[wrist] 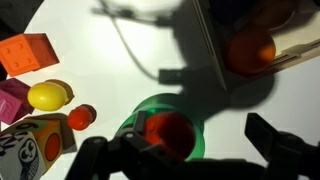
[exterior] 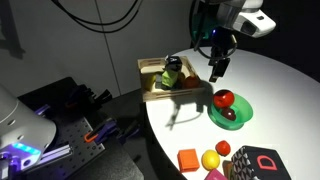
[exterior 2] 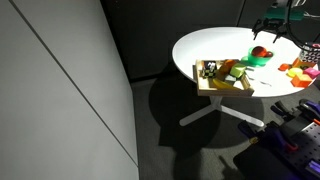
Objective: Put the apple in the green bowl
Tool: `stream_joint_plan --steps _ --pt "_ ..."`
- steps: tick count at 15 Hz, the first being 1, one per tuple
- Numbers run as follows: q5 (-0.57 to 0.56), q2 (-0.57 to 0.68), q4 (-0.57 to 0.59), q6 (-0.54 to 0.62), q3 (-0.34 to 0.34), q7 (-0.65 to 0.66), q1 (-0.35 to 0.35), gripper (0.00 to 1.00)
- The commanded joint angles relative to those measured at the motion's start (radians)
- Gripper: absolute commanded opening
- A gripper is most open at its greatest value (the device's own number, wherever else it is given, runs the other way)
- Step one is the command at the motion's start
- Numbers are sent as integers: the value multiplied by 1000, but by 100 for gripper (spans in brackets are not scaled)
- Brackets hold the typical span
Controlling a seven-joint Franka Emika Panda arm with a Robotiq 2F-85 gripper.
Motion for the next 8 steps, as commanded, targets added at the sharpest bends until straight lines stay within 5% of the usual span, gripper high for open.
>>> stream_joint_plan --steps 1,8 --pt "-29 -79 -60 -33 14 -100 1 100" --pt "-113 -172 -143 -21 34 -254 13 100"
